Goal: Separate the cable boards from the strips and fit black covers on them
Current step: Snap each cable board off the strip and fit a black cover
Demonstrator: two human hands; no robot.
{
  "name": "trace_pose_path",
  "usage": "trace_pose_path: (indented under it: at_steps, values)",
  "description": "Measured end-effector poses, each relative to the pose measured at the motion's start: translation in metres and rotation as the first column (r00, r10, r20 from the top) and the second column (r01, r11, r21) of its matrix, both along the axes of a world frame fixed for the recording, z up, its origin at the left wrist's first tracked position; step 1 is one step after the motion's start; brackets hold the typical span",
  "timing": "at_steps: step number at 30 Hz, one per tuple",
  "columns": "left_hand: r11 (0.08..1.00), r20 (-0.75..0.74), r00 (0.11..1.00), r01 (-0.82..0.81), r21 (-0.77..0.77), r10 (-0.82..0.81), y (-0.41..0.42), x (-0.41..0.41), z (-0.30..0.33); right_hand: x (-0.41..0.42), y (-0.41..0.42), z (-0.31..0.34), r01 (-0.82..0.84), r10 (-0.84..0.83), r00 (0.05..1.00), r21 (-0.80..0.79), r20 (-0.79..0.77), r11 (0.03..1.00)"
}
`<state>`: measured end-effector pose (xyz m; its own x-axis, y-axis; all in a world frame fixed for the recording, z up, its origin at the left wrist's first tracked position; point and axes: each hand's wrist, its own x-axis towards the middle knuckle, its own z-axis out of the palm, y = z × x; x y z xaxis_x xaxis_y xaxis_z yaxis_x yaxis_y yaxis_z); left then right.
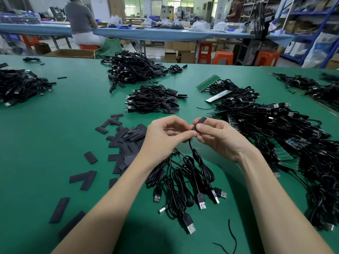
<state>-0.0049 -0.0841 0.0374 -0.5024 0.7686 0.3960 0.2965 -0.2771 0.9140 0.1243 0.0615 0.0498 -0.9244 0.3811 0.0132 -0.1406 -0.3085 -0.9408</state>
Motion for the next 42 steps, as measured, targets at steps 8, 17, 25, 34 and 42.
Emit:
trace_pose_path:
  at_steps: [8, 17, 25, 34, 42]
  values:
    - [1.0, 0.059, 0.998, 0.01, 0.002, -0.01, -0.001, 0.002, 0.0, 0.0, 0.001, 0.001, -0.046, 0.046, 0.999, 0.028, 0.003, 0.999]
    - [0.994, 0.149, 0.985, 0.078, 0.082, -0.089, 0.0, 0.006, -0.001, -0.001, 0.0, -0.002, -0.025, 0.024, 0.999, -0.044, -0.033, 0.999]
    - [0.994, 0.139, 0.986, 0.08, 0.07, -0.089, -0.001, 0.005, -0.001, 0.0, -0.001, -0.003, -0.04, 0.037, 0.999, -0.083, -0.034, 0.996]
    - [0.996, 0.159, 0.985, 0.051, 0.071, -0.062, 0.001, 0.005, -0.003, -0.001, -0.005, -0.004, -0.045, 0.042, 0.998, -0.059, -0.044, 0.997]
    - [0.993, 0.24, 0.971, -0.025, 0.118, -0.004, 0.004, 0.006, -0.006, -0.014, -0.018, -0.003, 0.135, -0.141, 0.976, -0.046, -0.164, 0.99]
